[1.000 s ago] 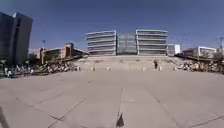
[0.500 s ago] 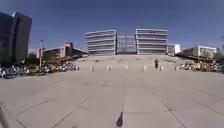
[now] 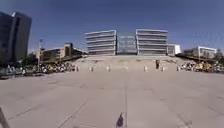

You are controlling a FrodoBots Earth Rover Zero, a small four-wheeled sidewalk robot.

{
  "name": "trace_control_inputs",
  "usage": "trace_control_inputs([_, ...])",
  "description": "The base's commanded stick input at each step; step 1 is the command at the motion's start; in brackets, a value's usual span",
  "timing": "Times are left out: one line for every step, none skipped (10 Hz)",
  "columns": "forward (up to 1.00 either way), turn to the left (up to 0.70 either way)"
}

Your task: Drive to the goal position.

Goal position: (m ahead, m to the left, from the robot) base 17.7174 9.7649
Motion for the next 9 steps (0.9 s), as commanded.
trace_control_inputs([0.70, 0.00])
trace_control_inputs([0.70, 0.00])
trace_control_inputs([0.70, 0.00])
trace_control_inputs([0.70, 0.00])
trace_control_inputs([0.70, 0.00])
trace_control_inputs([0.70, 0.00])
trace_control_inputs([0.70, -0.01])
trace_control_inputs([0.70, -0.01])
trace_control_inputs([0.70, -0.01])
